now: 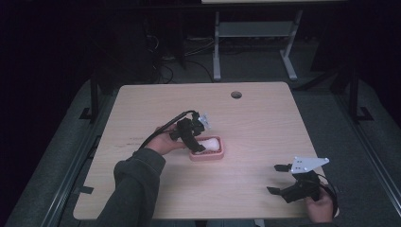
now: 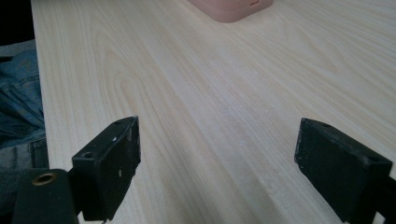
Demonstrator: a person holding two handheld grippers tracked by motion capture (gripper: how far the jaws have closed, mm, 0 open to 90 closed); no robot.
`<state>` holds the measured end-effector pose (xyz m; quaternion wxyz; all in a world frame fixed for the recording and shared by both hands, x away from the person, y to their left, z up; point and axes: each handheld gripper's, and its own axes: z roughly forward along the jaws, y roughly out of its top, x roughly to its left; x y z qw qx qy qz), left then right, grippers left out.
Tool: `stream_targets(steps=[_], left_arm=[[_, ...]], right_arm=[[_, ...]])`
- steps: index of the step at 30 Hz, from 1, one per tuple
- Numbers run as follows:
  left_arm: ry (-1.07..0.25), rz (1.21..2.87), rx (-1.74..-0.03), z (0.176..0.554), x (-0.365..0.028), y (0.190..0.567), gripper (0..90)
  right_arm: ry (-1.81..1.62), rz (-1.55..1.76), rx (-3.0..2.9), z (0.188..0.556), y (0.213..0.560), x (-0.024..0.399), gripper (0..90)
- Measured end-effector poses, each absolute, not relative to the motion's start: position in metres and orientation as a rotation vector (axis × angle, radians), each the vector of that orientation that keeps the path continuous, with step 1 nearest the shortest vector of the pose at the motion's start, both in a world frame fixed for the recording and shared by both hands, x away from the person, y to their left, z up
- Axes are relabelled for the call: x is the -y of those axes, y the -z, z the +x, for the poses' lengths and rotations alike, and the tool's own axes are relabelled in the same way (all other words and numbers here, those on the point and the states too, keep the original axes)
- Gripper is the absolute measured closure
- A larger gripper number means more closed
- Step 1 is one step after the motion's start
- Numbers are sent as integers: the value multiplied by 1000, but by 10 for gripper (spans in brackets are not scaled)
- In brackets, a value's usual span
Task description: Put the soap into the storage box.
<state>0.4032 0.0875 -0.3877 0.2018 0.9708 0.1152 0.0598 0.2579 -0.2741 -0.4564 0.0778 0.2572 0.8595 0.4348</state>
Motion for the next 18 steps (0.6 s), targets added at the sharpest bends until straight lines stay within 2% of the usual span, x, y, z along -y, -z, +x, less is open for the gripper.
stream_targets(steps=[18], left_arm=[[-171,2689,-348,394,-103,385,303]], right_arm=[[-1293,785,-2573,258,457,274,140]])
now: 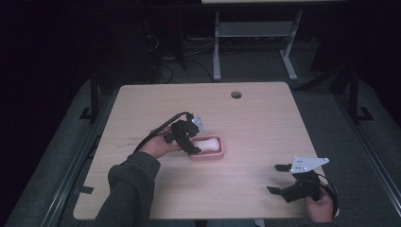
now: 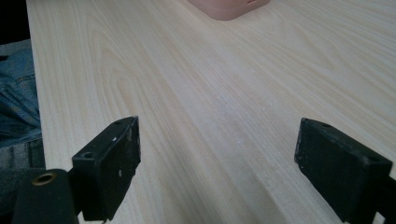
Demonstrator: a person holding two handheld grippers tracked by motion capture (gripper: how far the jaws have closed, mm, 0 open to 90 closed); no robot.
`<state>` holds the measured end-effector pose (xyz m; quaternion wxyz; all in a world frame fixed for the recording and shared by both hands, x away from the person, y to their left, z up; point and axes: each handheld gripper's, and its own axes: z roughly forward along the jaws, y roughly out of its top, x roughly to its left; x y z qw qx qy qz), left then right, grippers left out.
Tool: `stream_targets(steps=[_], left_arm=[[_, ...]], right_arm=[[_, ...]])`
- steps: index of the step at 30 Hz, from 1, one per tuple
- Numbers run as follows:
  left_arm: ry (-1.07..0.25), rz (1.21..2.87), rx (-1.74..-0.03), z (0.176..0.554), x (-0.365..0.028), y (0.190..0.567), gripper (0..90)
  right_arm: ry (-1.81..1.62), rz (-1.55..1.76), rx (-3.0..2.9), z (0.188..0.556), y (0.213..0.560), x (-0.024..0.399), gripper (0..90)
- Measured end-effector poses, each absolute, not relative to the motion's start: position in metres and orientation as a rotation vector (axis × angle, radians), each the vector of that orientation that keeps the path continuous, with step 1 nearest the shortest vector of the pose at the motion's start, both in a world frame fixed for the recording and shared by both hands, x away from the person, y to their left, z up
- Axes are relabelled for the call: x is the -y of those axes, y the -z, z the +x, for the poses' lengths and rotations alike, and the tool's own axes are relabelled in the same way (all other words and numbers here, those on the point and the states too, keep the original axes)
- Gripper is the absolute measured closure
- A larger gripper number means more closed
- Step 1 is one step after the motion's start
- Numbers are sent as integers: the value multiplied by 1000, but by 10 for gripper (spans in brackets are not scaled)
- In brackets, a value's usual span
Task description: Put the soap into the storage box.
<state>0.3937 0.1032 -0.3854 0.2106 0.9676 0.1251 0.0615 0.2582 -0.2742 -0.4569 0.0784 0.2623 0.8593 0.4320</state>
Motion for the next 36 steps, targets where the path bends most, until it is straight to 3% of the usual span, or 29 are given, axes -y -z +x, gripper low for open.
stream_targets(steps=[36], left_arm=[[-208,2622,-377,363,-144,385,296]], right_arm=[[-1269,823,-2554,259,457,278,141]])
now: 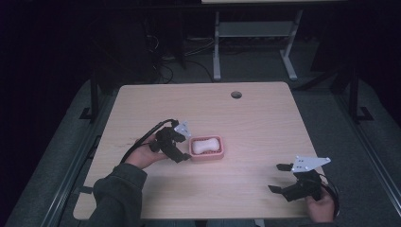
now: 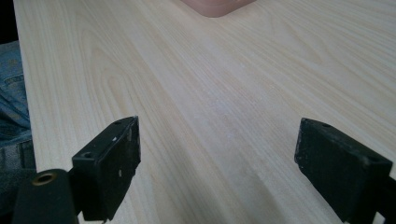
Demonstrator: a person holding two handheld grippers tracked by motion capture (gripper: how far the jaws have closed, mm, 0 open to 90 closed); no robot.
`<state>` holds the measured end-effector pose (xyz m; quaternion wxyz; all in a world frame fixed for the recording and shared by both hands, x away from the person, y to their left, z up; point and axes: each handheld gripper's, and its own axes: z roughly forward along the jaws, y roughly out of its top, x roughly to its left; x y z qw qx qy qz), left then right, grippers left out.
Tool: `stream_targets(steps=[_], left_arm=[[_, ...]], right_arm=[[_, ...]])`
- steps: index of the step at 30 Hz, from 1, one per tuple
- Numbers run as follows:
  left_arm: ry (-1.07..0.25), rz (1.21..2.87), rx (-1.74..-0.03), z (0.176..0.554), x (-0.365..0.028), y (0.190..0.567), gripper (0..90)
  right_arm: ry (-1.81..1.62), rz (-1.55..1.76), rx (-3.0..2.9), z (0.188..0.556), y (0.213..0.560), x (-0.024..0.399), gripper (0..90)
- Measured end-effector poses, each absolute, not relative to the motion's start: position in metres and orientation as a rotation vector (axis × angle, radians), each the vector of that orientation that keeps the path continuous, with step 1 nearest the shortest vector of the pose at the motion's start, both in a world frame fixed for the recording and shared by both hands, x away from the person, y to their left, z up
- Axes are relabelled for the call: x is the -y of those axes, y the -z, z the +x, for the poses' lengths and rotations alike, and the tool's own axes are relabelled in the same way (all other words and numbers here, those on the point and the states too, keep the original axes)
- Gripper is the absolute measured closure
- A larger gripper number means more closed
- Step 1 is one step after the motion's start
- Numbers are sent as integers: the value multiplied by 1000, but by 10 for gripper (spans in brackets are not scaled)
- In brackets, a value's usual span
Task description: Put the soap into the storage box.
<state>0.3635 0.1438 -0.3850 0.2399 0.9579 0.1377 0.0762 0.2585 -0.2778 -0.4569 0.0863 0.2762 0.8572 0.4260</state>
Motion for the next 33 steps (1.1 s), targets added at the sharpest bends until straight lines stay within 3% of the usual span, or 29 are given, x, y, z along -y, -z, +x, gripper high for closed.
stream_targets(steps=[33], left_arm=[[-221,2606,-412,330,-186,401,261]], right_arm=[[-1239,862,-2547,259,459,280,141]])
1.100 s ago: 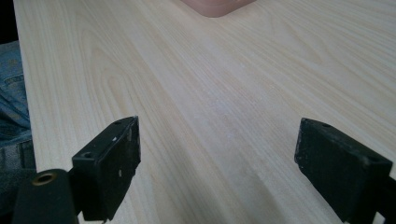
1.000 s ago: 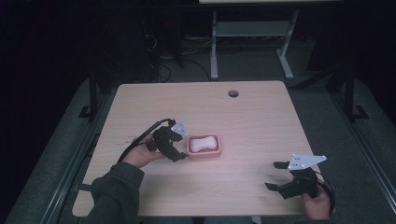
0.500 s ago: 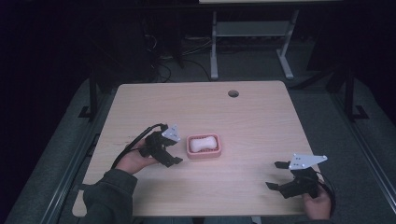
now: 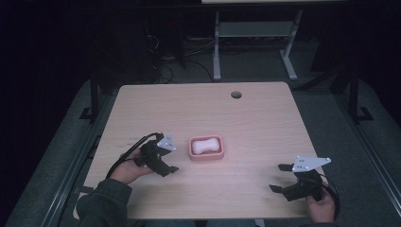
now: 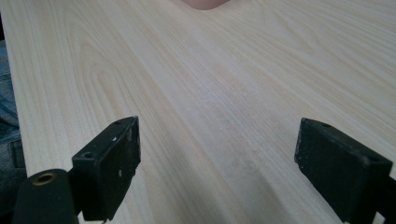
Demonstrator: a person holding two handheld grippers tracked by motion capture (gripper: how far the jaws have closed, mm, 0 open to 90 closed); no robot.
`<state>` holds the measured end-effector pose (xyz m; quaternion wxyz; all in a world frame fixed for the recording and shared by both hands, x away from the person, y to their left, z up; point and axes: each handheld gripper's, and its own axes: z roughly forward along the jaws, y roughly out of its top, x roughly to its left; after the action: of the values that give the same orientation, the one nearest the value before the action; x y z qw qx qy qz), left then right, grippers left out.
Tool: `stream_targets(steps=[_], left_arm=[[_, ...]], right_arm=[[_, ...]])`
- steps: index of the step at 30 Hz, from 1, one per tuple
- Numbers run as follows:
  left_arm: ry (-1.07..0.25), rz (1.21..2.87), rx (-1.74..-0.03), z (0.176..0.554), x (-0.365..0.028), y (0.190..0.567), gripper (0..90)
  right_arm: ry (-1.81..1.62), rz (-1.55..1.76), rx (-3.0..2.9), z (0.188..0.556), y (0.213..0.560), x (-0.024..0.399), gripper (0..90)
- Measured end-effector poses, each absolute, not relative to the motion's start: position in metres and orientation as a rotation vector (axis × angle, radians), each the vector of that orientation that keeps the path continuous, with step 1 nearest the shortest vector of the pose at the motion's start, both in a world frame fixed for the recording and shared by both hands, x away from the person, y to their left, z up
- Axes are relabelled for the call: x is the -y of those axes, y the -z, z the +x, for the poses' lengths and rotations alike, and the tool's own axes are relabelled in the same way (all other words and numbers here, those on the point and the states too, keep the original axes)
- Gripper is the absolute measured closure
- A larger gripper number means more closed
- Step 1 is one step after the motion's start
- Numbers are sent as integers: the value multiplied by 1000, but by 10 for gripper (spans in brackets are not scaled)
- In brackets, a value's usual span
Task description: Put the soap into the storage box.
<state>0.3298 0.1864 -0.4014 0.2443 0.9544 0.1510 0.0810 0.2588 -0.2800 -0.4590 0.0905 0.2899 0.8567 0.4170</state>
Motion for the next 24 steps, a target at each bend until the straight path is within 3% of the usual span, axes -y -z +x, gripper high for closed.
stream_targets(steps=[24], left_arm=[[-289,2582,-444,284,-224,417,261]], right_arm=[[-1237,865,-2552,258,459,280,140]])
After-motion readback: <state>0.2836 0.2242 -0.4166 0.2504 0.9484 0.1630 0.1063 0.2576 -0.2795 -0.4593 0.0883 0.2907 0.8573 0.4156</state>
